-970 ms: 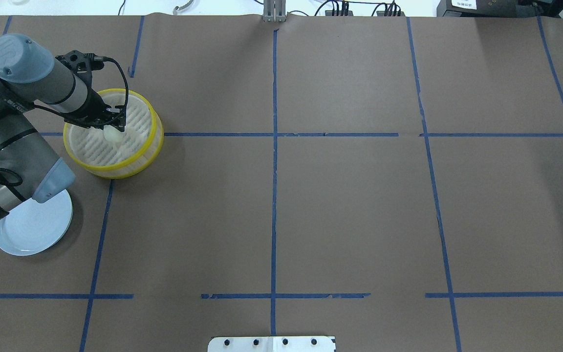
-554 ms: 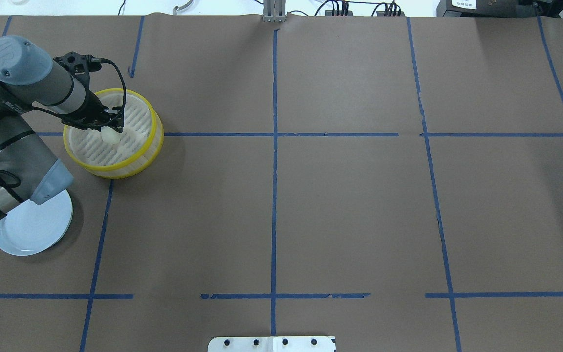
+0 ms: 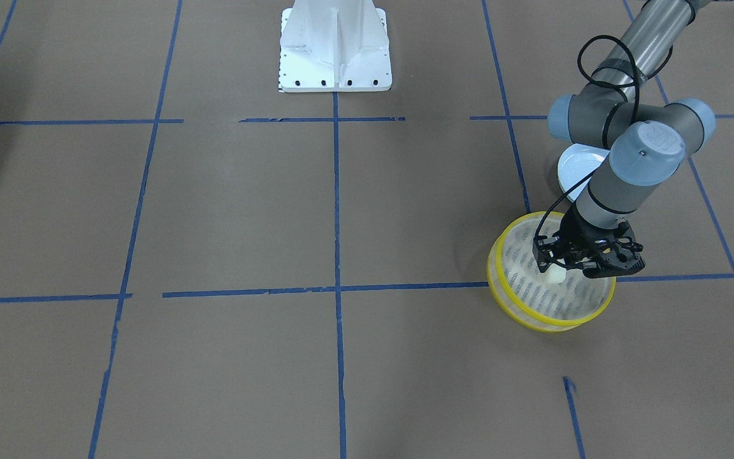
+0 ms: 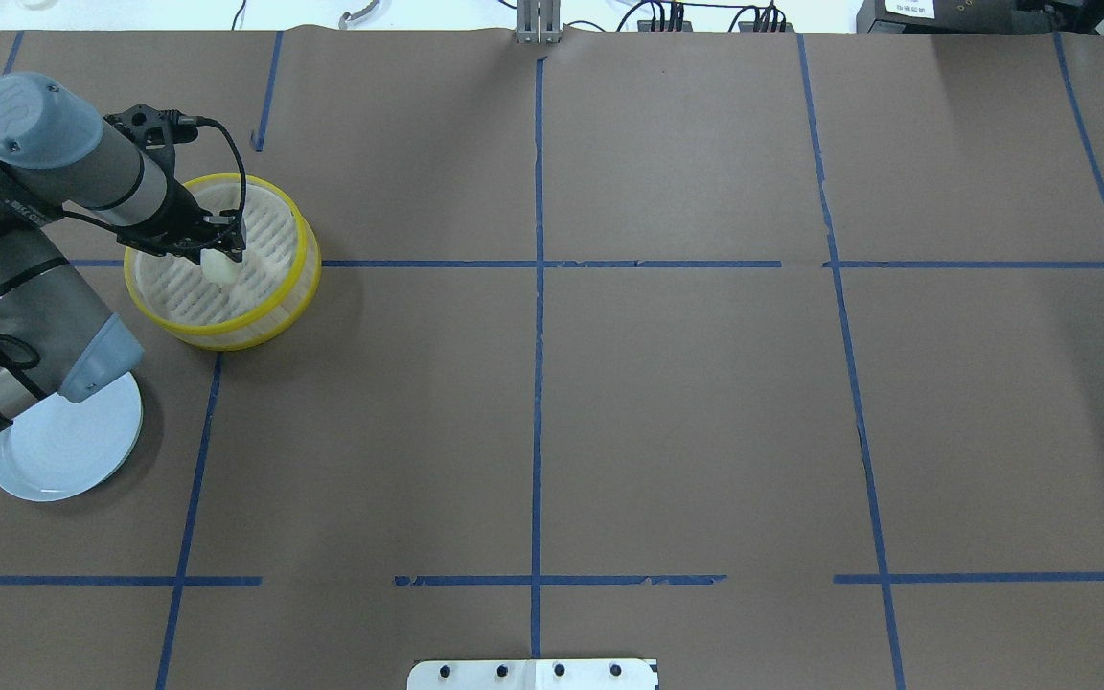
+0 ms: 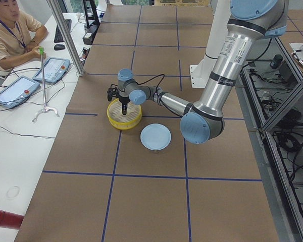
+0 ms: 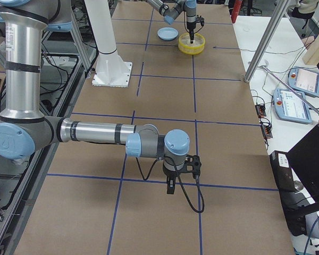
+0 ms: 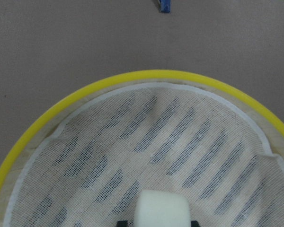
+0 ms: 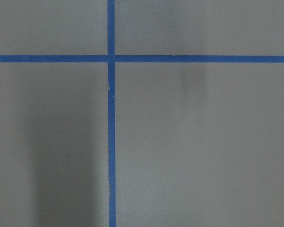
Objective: Place bun in steamer
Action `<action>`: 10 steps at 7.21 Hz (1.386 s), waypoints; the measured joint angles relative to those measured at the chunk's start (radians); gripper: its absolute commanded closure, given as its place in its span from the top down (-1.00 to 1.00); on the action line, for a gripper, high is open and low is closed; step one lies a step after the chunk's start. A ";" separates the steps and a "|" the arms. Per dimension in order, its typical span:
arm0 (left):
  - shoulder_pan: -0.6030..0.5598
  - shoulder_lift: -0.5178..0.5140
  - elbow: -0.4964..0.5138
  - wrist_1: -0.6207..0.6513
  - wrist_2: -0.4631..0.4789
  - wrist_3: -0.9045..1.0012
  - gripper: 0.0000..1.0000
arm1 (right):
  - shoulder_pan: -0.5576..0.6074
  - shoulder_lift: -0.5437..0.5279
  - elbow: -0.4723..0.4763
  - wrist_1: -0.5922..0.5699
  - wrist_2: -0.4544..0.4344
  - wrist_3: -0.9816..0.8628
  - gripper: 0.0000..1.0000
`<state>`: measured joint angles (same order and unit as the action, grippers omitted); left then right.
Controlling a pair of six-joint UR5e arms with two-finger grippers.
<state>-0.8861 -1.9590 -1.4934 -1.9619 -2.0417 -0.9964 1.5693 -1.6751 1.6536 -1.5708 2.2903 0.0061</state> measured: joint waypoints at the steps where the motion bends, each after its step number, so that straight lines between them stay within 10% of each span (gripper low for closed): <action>1: 0.000 0.001 -0.005 0.000 0.000 0.002 0.99 | 0.000 0.000 0.000 0.000 0.000 0.000 1.00; 5: -0.145 0.033 -0.183 0.217 -0.010 0.270 0.99 | 0.000 0.000 0.000 0.000 0.000 0.000 1.00; 10: -0.578 0.369 -0.224 0.265 -0.250 0.977 0.99 | 0.000 0.000 0.000 0.000 0.000 0.000 1.00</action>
<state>-1.4641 -1.5898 -1.7178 -1.6968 -2.2919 -0.0191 1.5693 -1.6752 1.6537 -1.5707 2.2902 0.0061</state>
